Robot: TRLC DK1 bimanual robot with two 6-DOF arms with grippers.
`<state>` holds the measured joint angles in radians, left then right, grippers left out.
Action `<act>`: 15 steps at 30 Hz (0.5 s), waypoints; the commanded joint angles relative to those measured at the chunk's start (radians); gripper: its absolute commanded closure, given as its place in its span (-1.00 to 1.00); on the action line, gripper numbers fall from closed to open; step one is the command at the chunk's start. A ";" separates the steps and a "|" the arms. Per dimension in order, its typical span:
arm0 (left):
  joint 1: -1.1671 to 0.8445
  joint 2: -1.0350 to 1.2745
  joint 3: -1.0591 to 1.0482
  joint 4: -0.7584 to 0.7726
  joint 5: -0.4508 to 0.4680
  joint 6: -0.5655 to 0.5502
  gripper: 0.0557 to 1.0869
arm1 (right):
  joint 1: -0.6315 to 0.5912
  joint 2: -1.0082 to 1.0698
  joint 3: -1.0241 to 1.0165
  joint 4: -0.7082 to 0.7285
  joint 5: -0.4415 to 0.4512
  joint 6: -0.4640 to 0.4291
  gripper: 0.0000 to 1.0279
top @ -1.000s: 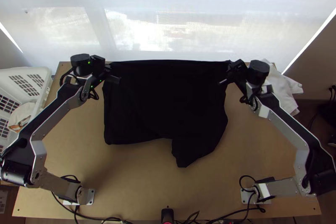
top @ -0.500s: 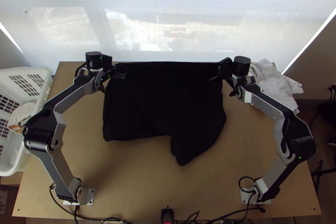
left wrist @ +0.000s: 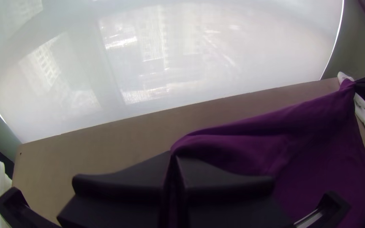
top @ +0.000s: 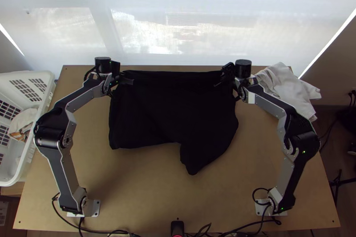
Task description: Fold the t-shirt
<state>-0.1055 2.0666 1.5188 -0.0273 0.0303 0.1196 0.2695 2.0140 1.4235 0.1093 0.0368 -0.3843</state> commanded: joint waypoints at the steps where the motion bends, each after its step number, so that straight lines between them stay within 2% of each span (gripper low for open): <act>1: 0.017 0.064 0.035 0.004 0.002 -0.003 0.94 | 0.017 0.071 0.075 -0.046 0.006 0.013 0.95; 9: 0.032 0.119 0.084 -0.046 0.008 -0.006 0.93 | 0.025 0.124 0.130 -0.074 0.025 0.028 0.95; 11: 0.035 0.121 0.095 -0.072 0.056 -0.020 0.65 | 0.025 0.131 0.132 -0.074 0.026 0.038 0.95; 14: 0.046 0.122 0.153 -0.171 0.122 -0.054 -0.09 | 0.025 0.140 0.140 -0.074 0.026 0.045 0.95; 15: 0.047 0.124 0.181 -0.210 0.145 -0.066 -0.19 | 0.027 0.143 0.144 -0.074 0.026 0.047 0.95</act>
<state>-0.0727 2.1708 1.6093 -0.0998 0.0719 0.0967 0.2920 2.1265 1.5406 0.0429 0.0597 -0.3511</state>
